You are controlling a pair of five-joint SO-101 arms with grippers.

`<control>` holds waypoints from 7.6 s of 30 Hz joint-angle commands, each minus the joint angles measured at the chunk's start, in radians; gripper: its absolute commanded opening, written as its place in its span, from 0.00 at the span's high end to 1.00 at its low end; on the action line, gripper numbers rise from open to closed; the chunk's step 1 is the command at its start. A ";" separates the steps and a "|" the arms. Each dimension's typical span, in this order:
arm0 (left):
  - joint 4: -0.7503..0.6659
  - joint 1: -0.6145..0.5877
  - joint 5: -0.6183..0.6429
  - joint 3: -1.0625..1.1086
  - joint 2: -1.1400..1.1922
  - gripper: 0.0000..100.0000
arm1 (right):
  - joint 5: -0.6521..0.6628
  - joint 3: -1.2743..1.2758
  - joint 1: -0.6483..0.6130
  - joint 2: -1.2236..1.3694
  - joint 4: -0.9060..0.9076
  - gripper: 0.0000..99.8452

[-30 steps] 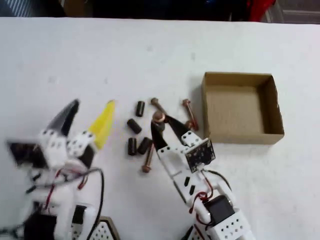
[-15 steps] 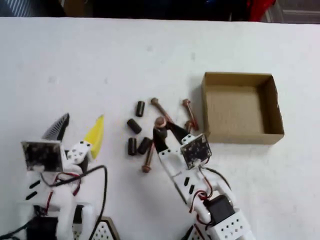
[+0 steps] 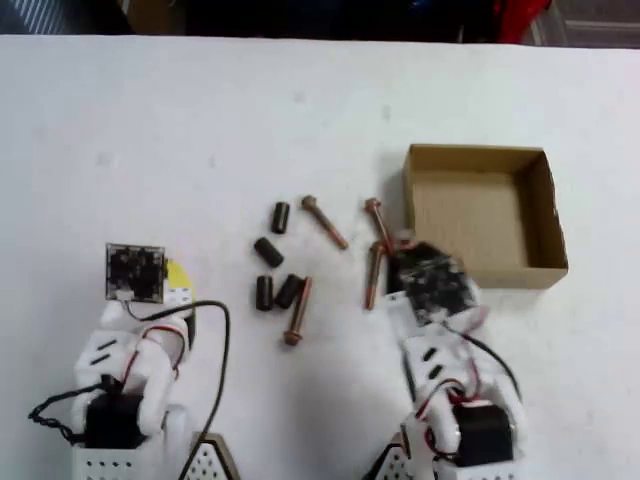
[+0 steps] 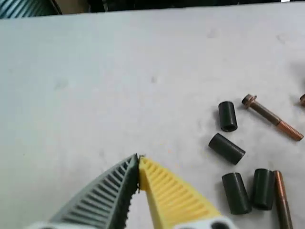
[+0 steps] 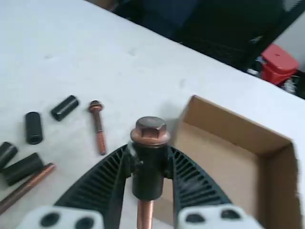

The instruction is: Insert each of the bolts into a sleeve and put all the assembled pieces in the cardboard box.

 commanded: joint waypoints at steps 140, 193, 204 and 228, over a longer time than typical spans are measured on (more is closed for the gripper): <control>0.061 -0.249 -0.015 0.009 0.008 0.97 | 0.109 -1.410 -0.438 2.064 0.197 0.87; 0.018 -0.249 -0.015 0.048 0.008 0.97 | 0.031 -2.134 -0.446 2.684 0.602 0.98; 0.018 -0.246 -0.015 0.048 0.008 0.97 | 0.031 -2.128 -0.446 2.284 0.751 0.98; -0.098 -0.243 -0.014 0.130 0.008 0.97 | 0.031 -1.413 -0.438 1.121 0.733 0.98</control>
